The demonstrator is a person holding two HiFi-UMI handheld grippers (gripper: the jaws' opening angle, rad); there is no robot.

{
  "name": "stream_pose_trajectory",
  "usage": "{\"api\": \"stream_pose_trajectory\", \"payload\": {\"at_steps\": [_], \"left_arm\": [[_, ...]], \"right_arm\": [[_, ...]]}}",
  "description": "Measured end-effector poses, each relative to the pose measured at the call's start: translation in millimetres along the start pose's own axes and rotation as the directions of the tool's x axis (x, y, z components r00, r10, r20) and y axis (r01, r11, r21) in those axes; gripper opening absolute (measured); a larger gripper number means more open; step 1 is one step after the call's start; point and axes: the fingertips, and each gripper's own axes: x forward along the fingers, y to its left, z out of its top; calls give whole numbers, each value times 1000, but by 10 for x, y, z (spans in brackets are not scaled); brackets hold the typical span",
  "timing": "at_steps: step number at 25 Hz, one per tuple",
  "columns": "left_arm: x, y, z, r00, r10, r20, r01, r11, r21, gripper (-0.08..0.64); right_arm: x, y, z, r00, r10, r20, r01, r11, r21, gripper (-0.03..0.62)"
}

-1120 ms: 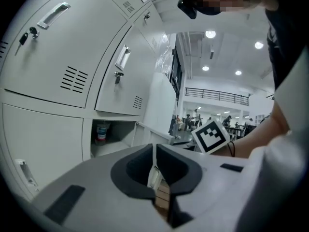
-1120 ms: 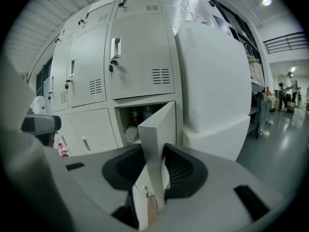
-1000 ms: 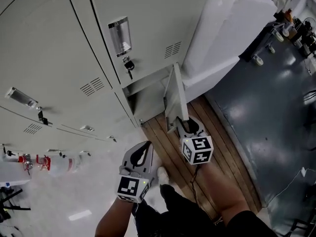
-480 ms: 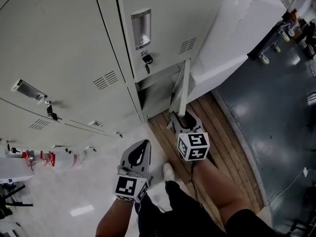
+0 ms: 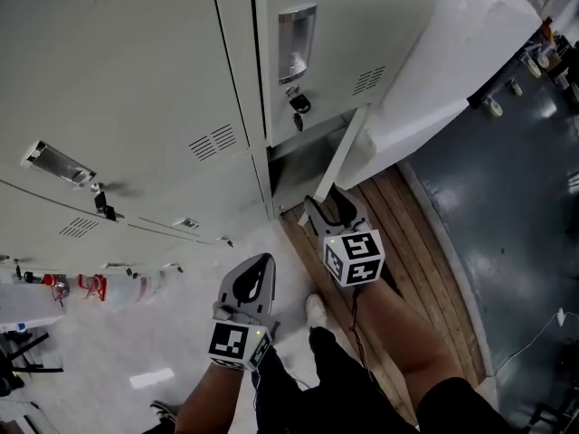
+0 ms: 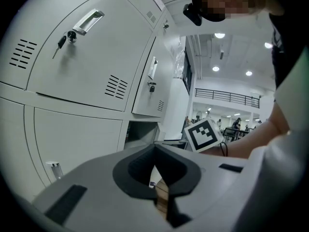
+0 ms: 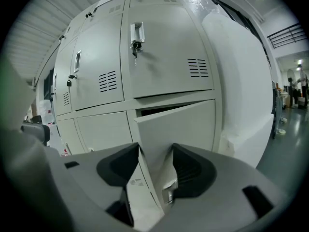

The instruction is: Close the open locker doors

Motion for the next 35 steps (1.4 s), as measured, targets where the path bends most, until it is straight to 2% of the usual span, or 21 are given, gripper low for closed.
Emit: {"api": "stream_pose_trajectory", "payload": {"at_steps": [8,16,26,35], "left_arm": [[10,213,-28,1000,18,-9,-18,1000,2,3],[67,348,-74,999,28,-25,-28,1000,-1,4],[114,547,-80,998,59,-23,-59,998,-5,5],[120,622,-60,996,91,-18,-91,996,-19,4]], "right_arm": [[343,162,102,998,64,-5,-65,996,-66,230],[652,320,196,993,121,-14,-122,979,-165,236],[920,408,267,986,167,-16,-167,965,-201,247],[1032,459,318,981,192,-16,-191,965,-182,250]]}}
